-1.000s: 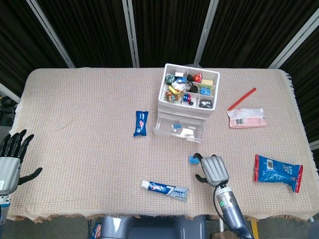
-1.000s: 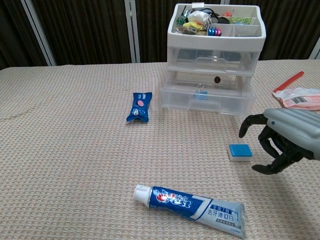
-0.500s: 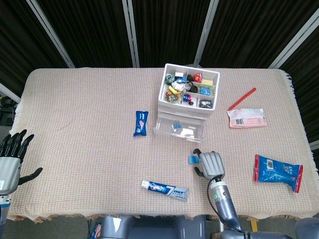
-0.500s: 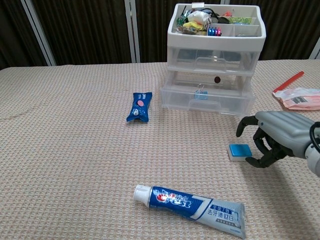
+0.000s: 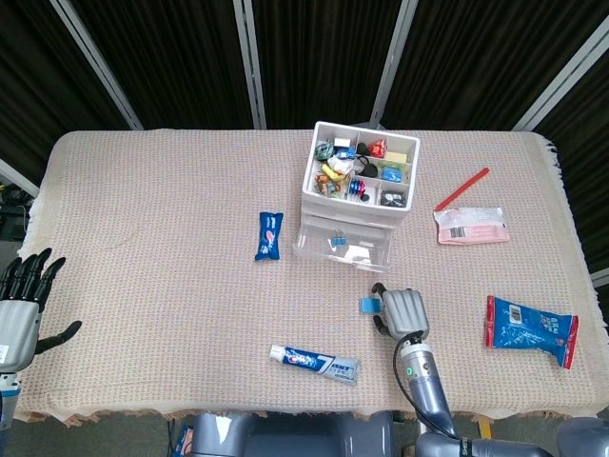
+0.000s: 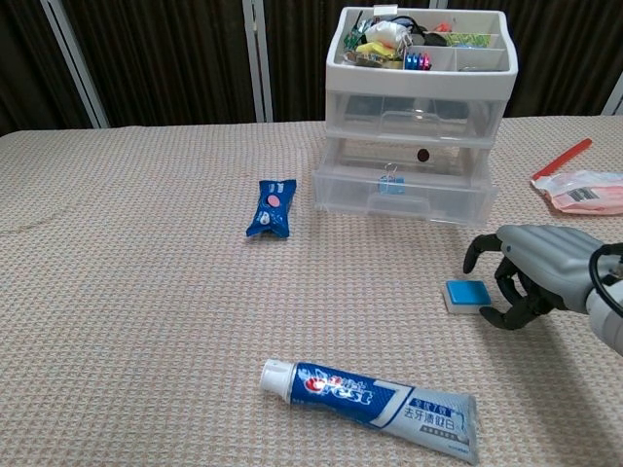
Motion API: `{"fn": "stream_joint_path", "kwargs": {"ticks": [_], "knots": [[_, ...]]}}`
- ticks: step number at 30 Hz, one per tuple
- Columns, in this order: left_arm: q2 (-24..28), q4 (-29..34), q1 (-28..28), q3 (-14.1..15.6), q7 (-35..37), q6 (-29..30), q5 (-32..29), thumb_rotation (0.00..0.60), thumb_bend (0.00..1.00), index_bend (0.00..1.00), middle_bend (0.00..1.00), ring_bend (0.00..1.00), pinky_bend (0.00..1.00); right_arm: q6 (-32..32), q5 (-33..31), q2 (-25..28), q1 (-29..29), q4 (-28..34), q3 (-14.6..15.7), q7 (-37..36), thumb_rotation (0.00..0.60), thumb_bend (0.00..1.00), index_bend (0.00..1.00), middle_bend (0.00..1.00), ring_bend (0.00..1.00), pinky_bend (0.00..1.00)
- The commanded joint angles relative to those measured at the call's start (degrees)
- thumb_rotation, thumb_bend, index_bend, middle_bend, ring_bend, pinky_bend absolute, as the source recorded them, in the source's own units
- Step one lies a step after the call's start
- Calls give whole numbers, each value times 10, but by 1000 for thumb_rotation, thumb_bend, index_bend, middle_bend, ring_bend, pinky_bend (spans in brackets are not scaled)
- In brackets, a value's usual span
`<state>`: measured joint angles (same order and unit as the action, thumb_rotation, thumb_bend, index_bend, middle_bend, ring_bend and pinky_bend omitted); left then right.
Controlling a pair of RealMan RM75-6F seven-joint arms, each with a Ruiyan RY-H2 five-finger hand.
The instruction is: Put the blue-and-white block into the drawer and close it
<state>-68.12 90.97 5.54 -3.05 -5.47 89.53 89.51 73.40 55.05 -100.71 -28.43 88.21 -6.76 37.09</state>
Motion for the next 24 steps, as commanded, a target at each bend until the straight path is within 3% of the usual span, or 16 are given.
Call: {"fn": "stream_joint_path", "kwargs": {"ticks": [1, 8, 16, 24], "knots": [[0, 0, 0, 0, 0, 0, 0, 600, 182, 91, 0, 0, 0, -2, 0, -3, 1, -4, -1, -1, 600, 301, 333, 783, 771, 504], [0, 0, 0, 0, 1, 0, 0, 600, 182, 91, 0, 0, 0, -3, 3, -17, 3, -16, -1, -3, 600, 344, 393, 796, 784, 504], [0, 1, 0, -1, 2, 0, -1, 600, 182, 91, 0, 0, 0, 5, 24, -31, 8, -24, 0, -15, 600, 353, 556, 807, 797, 504], [0, 0, 1, 0, 3, -1, -1, 600, 183, 91, 0, 0, 0, 15, 62, -12, 16, 5, 12, -27, 600, 353, 579, 807, 797, 505]]}}
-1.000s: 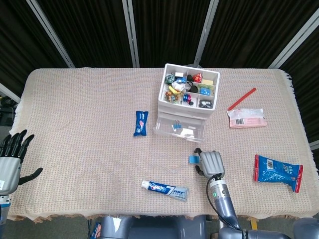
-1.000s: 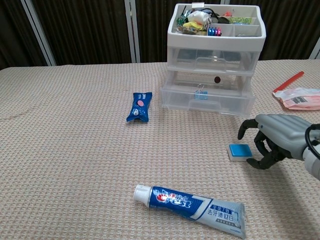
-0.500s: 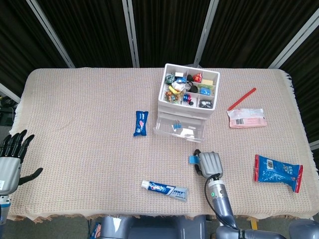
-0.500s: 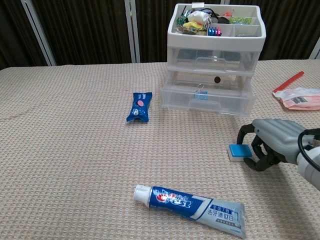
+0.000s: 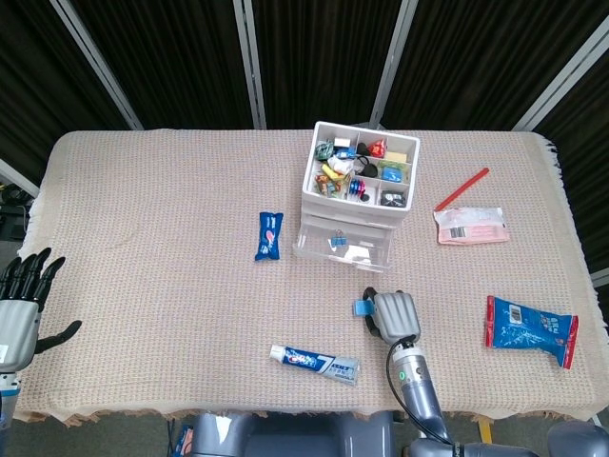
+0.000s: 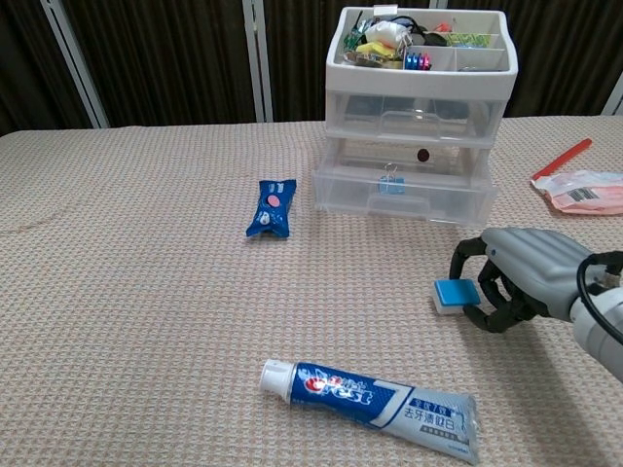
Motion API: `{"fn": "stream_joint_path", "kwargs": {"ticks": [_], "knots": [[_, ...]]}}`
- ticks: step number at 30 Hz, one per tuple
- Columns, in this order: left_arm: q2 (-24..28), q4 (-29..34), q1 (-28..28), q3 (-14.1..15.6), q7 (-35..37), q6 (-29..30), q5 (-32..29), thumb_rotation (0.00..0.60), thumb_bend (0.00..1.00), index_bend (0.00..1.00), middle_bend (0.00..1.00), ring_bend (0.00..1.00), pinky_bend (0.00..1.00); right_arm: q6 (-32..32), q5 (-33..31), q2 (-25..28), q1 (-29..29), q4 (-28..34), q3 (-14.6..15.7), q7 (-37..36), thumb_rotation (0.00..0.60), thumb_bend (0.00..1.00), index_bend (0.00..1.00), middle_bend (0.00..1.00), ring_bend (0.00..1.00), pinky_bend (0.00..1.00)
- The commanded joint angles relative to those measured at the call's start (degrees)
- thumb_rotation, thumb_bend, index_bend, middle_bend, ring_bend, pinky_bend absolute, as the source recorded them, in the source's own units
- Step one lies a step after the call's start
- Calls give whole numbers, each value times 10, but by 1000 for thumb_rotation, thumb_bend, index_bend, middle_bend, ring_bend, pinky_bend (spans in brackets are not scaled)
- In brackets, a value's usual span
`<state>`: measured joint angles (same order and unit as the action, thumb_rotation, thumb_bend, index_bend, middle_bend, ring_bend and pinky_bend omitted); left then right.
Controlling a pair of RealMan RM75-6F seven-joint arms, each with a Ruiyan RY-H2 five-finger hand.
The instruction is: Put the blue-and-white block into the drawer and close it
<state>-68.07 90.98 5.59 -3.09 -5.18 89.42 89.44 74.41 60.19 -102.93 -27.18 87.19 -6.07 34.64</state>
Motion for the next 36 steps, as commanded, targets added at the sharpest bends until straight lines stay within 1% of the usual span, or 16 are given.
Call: {"fn": "stream_joint_path", "kwargs": {"ticks": [1, 6, 10, 13, 15, 21, 26, 29, 36], "knots": [[0, 0, 1, 0, 0, 0, 0, 600, 183, 91, 0, 0, 0, 7, 16, 17, 6, 27, 8, -3, 600, 353, 579, 807, 797, 504], [-1, -1, 0, 0, -1, 1, 2, 600, 183, 91, 0, 0, 0, 11, 39, 62, 17, 100, 23, -9, 600, 353, 581, 808, 797, 504], [-1, -1, -1, 1, -3, 3, 2, 600, 184, 92, 0, 0, 0, 15, 60, 87, 20, 136, 31, -2, 600, 353, 586, 807, 797, 504], [-2, -1, -1, 1, -4, 3, 3, 600, 184, 92, 0, 0, 0, 18, 68, 102, 20, 158, 29, 8, 600, 354, 587, 807, 797, 504], [-1, -1, -1, 1, -3, 3, 2, 600, 184, 92, 0, 0, 0, 21, 72, 111, 18, 169, 22, 13, 600, 354, 591, 807, 797, 504], [0, -1, 1, 1, 0, -1, 3, 600, 184, 92, 0, 0, 0, 27, 55, 129, 7, 193, -15, 40, 600, 354, 599, 808, 797, 504], [0, 0, 1, 1, 0, 0, 3, 600, 185, 92, 0, 0, 0, 23, 25, 133, -9, 188, -51, 57, 600, 354, 599, 808, 797, 504], [0, 0, 1, 1, 0, 0, 2, 600, 185, 92, 0, 0, 0, 16, -11, 126, -24, 171, -83, 63, 600, 354, 600, 807, 797, 504], [0, 0, 1, 0, 0, -2, -1, 600, 185, 91, 0, 0, 0, 16, -71, 96, -60, 114, -145, 72, 600, 354, 599, 807, 797, 504]]}}
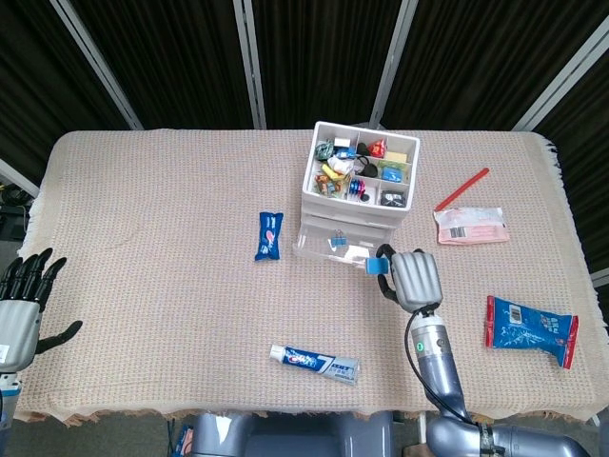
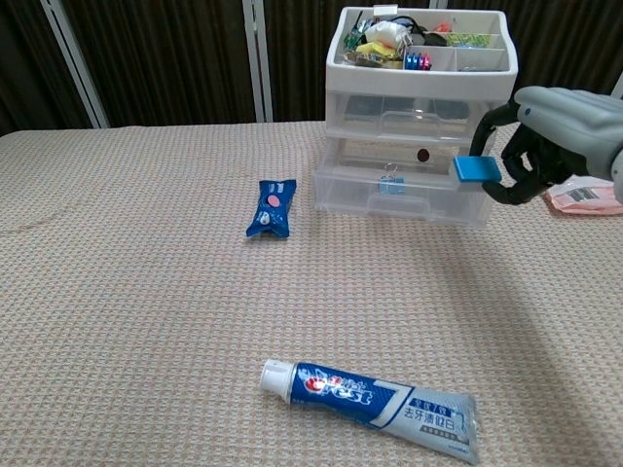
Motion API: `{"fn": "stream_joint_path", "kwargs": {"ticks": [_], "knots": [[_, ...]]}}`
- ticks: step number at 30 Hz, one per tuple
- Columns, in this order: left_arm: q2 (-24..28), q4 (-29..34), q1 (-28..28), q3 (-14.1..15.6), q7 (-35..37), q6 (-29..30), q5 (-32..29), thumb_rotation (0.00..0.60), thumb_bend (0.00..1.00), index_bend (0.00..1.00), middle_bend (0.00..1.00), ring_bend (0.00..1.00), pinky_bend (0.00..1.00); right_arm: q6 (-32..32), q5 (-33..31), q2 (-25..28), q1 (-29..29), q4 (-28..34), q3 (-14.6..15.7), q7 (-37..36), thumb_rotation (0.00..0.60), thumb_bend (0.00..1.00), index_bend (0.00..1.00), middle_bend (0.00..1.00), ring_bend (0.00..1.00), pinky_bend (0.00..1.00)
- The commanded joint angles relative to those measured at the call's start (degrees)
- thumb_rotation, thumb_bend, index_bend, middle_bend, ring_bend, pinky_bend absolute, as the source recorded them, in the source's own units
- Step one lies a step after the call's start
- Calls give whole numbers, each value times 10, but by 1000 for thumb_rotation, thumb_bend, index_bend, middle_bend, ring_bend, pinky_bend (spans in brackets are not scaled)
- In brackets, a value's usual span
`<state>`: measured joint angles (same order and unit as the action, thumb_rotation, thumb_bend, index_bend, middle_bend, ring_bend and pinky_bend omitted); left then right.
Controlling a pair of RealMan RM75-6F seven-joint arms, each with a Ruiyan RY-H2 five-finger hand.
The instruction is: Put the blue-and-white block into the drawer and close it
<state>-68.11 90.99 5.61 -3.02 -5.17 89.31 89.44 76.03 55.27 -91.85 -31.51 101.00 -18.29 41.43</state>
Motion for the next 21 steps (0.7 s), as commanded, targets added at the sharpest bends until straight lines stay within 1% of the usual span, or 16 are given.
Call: {"fn": "stream_joint_path", "kwargs": {"ticks": [1, 6, 9, 12, 15, 19, 21], "knots": [[0, 0, 1, 0, 1, -1, -1, 600, 186, 91, 0, 0, 0, 0, -26, -18, -20, -31, -28, 5, 600, 354, 600, 807, 797, 504], [1, 2, 1, 0, 3, -4, -2, 600, 187, 92, 0, 0, 0, 3, -44, -38, -40, -75, -50, 0, 600, 351, 588, 808, 797, 504], [2, 2, 1, 0, 3, -4, -3, 600, 187, 92, 0, 0, 0, 4, -55, -46, -43, -82, -53, -6, 600, 308, 528, 807, 797, 504], [2, 2, 2, 0, 3, -6, -5, 600, 184, 92, 0, 0, 0, 8, -53, -47, -42, -79, -44, -7, 600, 229, 376, 807, 797, 504], [2, 3, 2, 0, 3, -5, -3, 600, 185, 92, 0, 0, 0, 14, -46, -45, -39, -73, -33, -10, 600, 196, 273, 807, 796, 504], [1, 3, 0, 0, 2, -1, -1, 600, 186, 92, 0, 0, 0, 24, -30, -40, -32, -62, -22, -20, 600, 188, 256, 807, 794, 504], [0, 2, -1, 0, 2, 0, 0, 600, 186, 92, 0, 0, 0, 29, -20, -34, -26, -54, -17, -29, 600, 188, 255, 793, 776, 504]]}}
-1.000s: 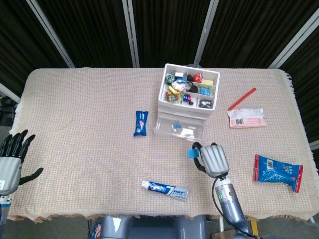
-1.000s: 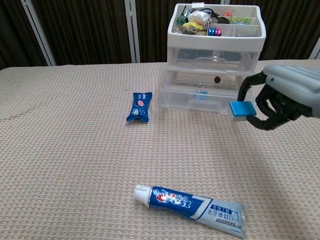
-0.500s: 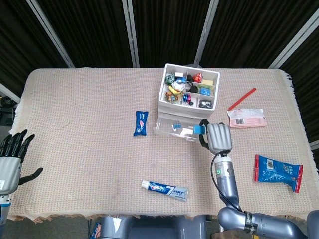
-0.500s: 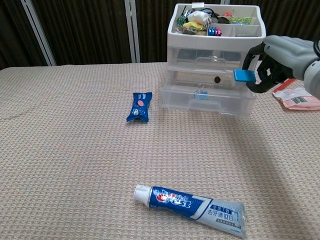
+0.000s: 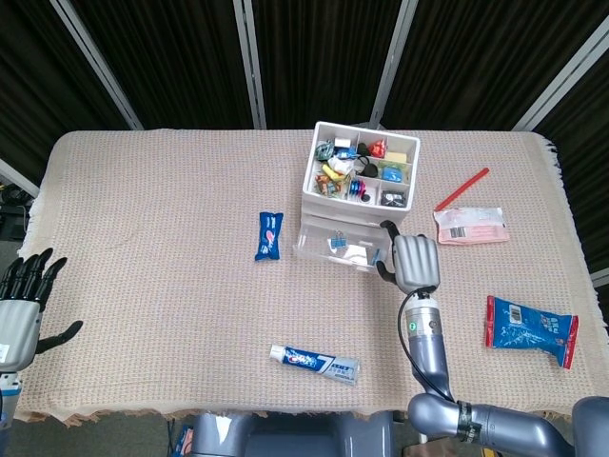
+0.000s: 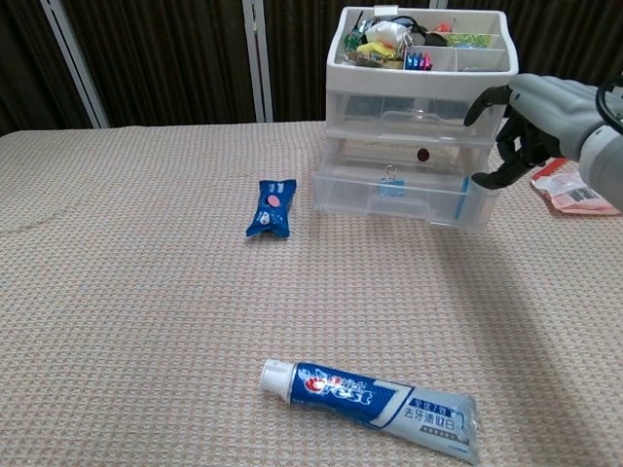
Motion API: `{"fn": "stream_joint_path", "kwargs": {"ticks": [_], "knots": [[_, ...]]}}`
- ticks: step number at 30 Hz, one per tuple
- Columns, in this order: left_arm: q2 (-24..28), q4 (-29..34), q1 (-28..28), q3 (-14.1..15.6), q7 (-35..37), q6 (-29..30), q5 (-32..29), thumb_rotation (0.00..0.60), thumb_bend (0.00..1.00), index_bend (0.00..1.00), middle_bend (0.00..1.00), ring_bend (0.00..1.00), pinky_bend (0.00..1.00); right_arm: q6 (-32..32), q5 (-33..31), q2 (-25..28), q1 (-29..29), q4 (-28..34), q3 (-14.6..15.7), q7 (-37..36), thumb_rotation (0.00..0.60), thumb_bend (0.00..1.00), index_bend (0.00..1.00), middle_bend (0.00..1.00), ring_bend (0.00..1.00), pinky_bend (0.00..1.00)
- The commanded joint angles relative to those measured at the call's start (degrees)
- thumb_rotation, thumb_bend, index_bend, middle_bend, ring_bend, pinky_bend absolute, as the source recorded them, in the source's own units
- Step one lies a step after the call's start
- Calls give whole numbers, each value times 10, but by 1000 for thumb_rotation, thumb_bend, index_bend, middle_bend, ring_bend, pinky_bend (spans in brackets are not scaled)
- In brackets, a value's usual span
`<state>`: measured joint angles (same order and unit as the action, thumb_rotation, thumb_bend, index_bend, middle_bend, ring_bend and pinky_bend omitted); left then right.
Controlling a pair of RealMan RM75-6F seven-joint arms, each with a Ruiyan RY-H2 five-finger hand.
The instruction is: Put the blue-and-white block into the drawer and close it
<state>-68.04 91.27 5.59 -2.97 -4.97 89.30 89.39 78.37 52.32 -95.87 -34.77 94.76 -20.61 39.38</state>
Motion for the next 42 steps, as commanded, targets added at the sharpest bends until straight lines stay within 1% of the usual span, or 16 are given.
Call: {"fn": "stream_joint_path", "kwargs": {"ticks": [1, 4, 6, 8, 10, 13, 14, 16, 17, 19, 21, 26, 27, 32, 38, 42], "knots": [[-1, -1, 0, 0, 0, 1, 0, 600, 186, 92, 0, 0, 0, 7, 12, 9, 9, 13, 9, -13, 600, 188, 255, 782, 766, 504], [-2, -1, 0, 0, -1, 1, 0, 600, 186, 92, 0, 0, 0, 14, 34, 24, 23, 38, 22, -35, 600, 188, 253, 715, 700, 472], [-2, -2, 0, -1, -1, 1, 1, 600, 186, 92, 0, 0, 0, 20, 63, 38, 37, 55, 41, -57, 600, 188, 250, 661, 642, 428], [-3, -3, 0, -1, -2, 1, 1, 600, 188, 92, 0, 0, 0, 26, 101, 52, 50, 63, 64, -78, 600, 187, 250, 576, 551, 369], [-3, -3, 0, -1, -3, 2, 1, 600, 187, 93, 0, 0, 0, 32, 159, 70, 64, 62, 101, -100, 600, 186, 252, 482, 435, 315], [-4, -4, 0, -2, -4, 4, 1, 600, 186, 92, 0, 0, 0, 41, 263, 94, 75, 33, 161, -110, 600, 187, 252, 335, 229, 229], [-5, -4, 0, -2, -4, 4, 1, 600, 186, 92, 0, 0, 0, 43, 281, 97, 75, 24, 171, -107, 600, 187, 250, 276, 146, 179], [-5, -4, -1, -3, -5, 6, 1, 600, 187, 92, 0, 0, 0, 52, 347, 105, 76, -15, 206, -92, 600, 187, 233, 199, 55, 111], [-6, -4, -1, -3, -5, 7, 1, 600, 188, 92, 0, 0, 0, 57, 382, 106, 78, -42, 225, -80, 600, 188, 204, 155, 21, 71], [-7, -5, -1, -4, -6, 9, 2, 600, 187, 92, 0, 0, 0, 60, 410, 101, 83, -76, 243, -60, 600, 189, 144, 79, 0, 19], [-9, -6, -2, -5, -7, 13, 3, 600, 186, 91, 0, 0, 0, 48, 424, 91, 88, -104, 258, -37, 600, 189, 122, 25, 0, 1], [-12, -10, -3, -7, -5, 17, 4, 600, 189, 91, 0, 0, 0, 35, 461, 62, 85, -172, 266, 39, 600, 192, 108, 0, 0, 0], [-13, -10, -3, -7, -4, 17, 3, 600, 189, 91, 0, 0, 0, 33, 478, 49, 81, -198, 264, 66, 600, 192, 106, 0, 0, 0], [-13, -11, -2, -8, -2, 17, 3, 600, 189, 91, 0, 0, 0, 24, 512, 7, 66, -266, 253, 116, 600, 194, 101, 0, 0, 0], [-13, -12, -2, -8, 2, 16, 3, 600, 190, 91, 0, 0, 0, -7, 524, -29, 49, -320, 239, 160, 600, 195, 101, 0, 0, 0], [-12, -11, -1, -8, 4, 15, 3, 600, 190, 91, 0, 0, 0, -24, 520, -45, 43, -340, 231, 178, 600, 196, 100, 0, 0, 0]]}}
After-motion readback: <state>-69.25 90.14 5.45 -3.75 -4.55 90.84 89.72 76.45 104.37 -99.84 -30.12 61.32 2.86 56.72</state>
